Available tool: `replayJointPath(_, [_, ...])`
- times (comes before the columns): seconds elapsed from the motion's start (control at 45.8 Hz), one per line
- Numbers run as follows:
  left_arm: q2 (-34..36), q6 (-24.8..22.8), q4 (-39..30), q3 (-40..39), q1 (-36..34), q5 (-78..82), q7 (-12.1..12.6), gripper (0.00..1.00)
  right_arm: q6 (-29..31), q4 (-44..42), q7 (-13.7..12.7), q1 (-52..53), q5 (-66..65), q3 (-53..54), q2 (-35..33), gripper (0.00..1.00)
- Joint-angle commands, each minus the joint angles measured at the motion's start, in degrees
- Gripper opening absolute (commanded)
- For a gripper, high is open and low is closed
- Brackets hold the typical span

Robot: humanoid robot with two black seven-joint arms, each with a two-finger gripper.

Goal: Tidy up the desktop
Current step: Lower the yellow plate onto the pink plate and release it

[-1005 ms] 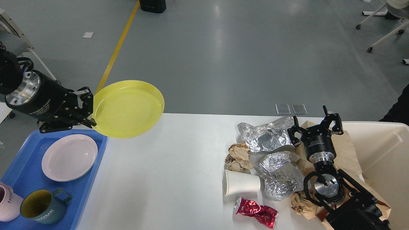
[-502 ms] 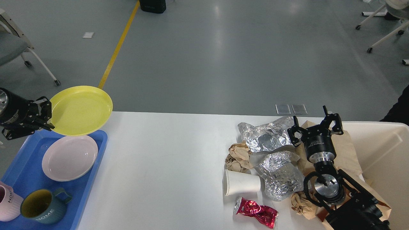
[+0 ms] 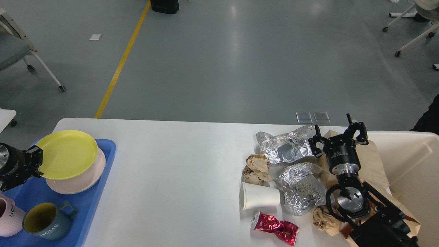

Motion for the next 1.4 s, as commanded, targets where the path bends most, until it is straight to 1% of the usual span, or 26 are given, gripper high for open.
replayJointPath(0.0, [-0.54, 1.63, 0.12, -0.66, 1.63, 0.58, -0.26, 0.00, 0.00, -0.01, 0.01, 0.09, 0.00, 0.00, 0.00, 1.00])
replayJointPath(0.109, [-1.25, 1.63, 0.04, -0.74, 2.07, 0.49, -0.26, 0.01, 0.00, -0.01, 0.01, 0.09, 0.00, 0.00, 0.00, 1.00])
replayJointPath(0.153, [-1.33, 1.63, 0.12, -0.74, 2.07, 0.49, -0.26, 0.04, 0.00, -0.01, 0.01, 0.09, 0.00, 0.00, 0.00, 1.00])
replayJointPath(0.175, [-1.42, 1.63, 0.12, -0.74, 2.07, 0.49, -0.26, 0.07, 0.00, -0.01, 0.01, 0.09, 0.00, 0.00, 0.00, 1.00])
replayJointPath(0.197, [-1.51, 1.72, 0.12, -0.66, 2.16, 0.49, -0.26, 0.12, 0.00, -0.01, -0.08, 0.09, 0.00, 0.00, 0.00, 1.00])
replayJointPath(0.262, [-1.51, 1.89, 0.12, -0.57, 2.25, 0.58, -0.17, 0.32, 0.00, -0.01, 0.01, 0.09, 0.00, 0.00, 0.00, 1.00])
replayJointPath(0.349, [-1.51, 1.98, 0.12, -0.57, 2.60, 0.58, -0.17, 0.51, 0.00, -0.01, 0.01, 0.09, 0.00, 0.00, 0.00, 1.00])
replayJointPath(0.415, [-1.42, 2.59, 0.12, -0.57, 2.60, 0.58, -0.17, 0.69, 0.00, -0.01, 0.01, 0.09, 0.00, 0.00, 0.00, 1.00])
replayJointPath(0.459, [-1.51, 3.56, 0.12, -0.57, 2.60, 0.58, -0.09, 0.76, 0.00, -0.01, 0.01, 0.09, 0.00, 0.00, 0.00, 1.00])
replayJointPath(0.524, [-1.51, 4.88, 0.12, -0.57, 2.60, 0.49, 0.09, 0.84, 0.00, -0.01, 0.01, 0.09, 0.00, 0.00, 0.00, 1.00])
replayJointPath(0.633, [-1.42, 5.41, 0.12, -0.57, 2.42, 0.67, 0.35, 0.91, 0.00, -0.01, 0.01, 0.09, 0.00, 0.00, 0.00, 1.00])
replayJointPath(0.83, [-1.51, 5.15, 0.12, -0.57, 2.16, 0.85, 0.62, 0.94, 0.00, -0.01, 0.01, 0.09, 0.00, 0.00, 0.00, 1.00])
replayJointPath(0.874, [-1.51, 5.94, 0.21, -0.57, 2.16, 0.76, 0.09, 0.94, 0.00, -0.01, 0.01, 0.09, 0.00, 0.00, 0.00, 1.00])
replayJointPath(0.939, [-1.51, 6.73, 0.12, -0.74, 2.07, 0.76, -0.09, 0.93, 0.00, -0.01, 0.01, 0.09, 0.00, 0.00, 0.00, 1.00])
replayJointPath(0.961, [-1.51, 6.99, 0.12, -0.83, 2.07, 0.76, -0.08, 0.90, 0.00, -0.01, 0.01, 0.09, 0.00, 0.00, 0.00, 1.00])
replayJointPath(0.983, [-1.51, 7.17, 0.04, -0.83, 1.98, 0.76, 0.09, 0.83, 0.00, -0.01, 0.01, 0.09, 0.00, 0.00, 0.00, 1.00])
replayJointPath(1.005, [-1.42, 6.91, -0.05, -0.92, 1.81, 0.67, 0.27, 0.67, 0.00, -0.01, -0.08, 0.09, 0.00, 0.00, 0.00, 1.00])
replayJointPath(1.026, [-1.34, 6.21, -0.49, -1.01, 1.72, 0.67, 0.35, 0.42, 0.00, -0.01, 0.01, 0.09, 0.00, 0.00, 0.00, 1.00])
replayJointPath(1.048, [-1.34, 5.33, -0.93, -1.18, 1.72, 0.67, 0.35, 0.07, 0.00, -0.01, 0.01, 0.00, 0.00, 0.00, 0.00, 1.00])
replayJointPath(1.07, [-1.34, 3.76, -1.19, -1.27, 1.72, 0.58, 0.35, 0.00, 0.00, -0.01, 0.01, 0.09, 0.00, 0.00, 0.00, 1.00])
replayJointPath(1.092, [-1.25, 2.17, -1.20, -1.36, 1.89, 0.32, 0.27, 0.00, 0.00, -0.01, 0.01, 0.09, 0.00, 0.00, 0.00, 1.00])
replayJointPath(1.157, [-0.98, -0.30, -1.20, -1.36, 1.63, 0.32, 0.35, 0.00, 0.00, -0.01, 0.01, 0.09, 0.00, 0.00, 0.00, 1.00])
replayJointPath(1.376, [-0.72, 1.01, -1.02, -1.45, 1.46, 0.14, 0.18, 0.00, 0.00, -0.01, 0.01, 0.09, 0.00, 0.00, 0.00, 1.00])
